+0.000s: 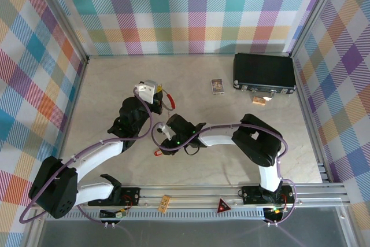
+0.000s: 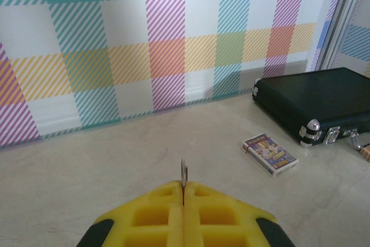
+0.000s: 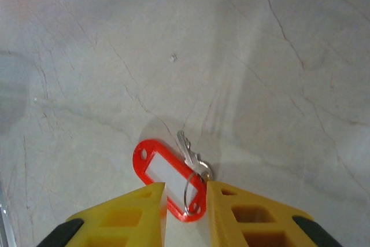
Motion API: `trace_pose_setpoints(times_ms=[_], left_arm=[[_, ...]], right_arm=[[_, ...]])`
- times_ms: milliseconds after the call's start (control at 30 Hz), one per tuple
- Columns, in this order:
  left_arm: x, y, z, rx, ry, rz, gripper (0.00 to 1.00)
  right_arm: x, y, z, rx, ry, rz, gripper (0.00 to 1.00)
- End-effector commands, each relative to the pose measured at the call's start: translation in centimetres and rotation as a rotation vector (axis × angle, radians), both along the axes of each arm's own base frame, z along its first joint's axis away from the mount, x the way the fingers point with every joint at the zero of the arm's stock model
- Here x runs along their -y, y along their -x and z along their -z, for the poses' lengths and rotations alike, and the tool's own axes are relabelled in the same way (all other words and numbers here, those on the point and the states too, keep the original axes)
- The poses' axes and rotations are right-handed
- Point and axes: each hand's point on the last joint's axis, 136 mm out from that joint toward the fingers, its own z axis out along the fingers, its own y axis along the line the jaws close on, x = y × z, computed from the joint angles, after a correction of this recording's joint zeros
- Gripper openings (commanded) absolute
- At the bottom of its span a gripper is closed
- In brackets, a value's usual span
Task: Put the keys on the keyring
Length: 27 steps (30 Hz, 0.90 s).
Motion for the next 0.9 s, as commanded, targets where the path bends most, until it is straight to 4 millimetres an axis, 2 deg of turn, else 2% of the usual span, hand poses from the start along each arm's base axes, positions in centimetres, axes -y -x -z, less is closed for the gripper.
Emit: trace_pose_setpoints(times_ms=[0, 200, 267, 400, 633, 867], left_arm=[[-0.2, 0.1, -1.8, 0.061, 0.026, 0.007, 0.0], [0.1, 0.3, -1.9, 0.064, 0.027, 0.027, 0.0], [0.0, 0.3, -1.9, 0.063, 0.026, 0.025, 0.0], [0.2, 0.4, -1.9, 0.065, 0.028, 0.035, 0.0], [0.5, 0.5, -2.0, 0.069, 0.039, 0.053, 0.0], [1.2, 0.6, -1.8, 0.07, 0.054, 0.096, 0.0]], right_arm=[[-1.2, 0.2, -0.3, -0.005, -0.028, -0.02, 0.21], [-1.2, 0.2, -0.1, -0.002, -0.017, -0.021, 0.08], [-0.9, 0.2, -0.2, 0.003, -0.014, -0.018, 0.0], [-0.3, 0.0, -1.1, 0.032, -0.026, -0.003, 0.0], [2.5, -0.5, -5.0, 0.17, -0.052, 0.049, 0.0], [7.1, -0.9, -9.8, 0.358, -0.045, 0.101, 0.0]])
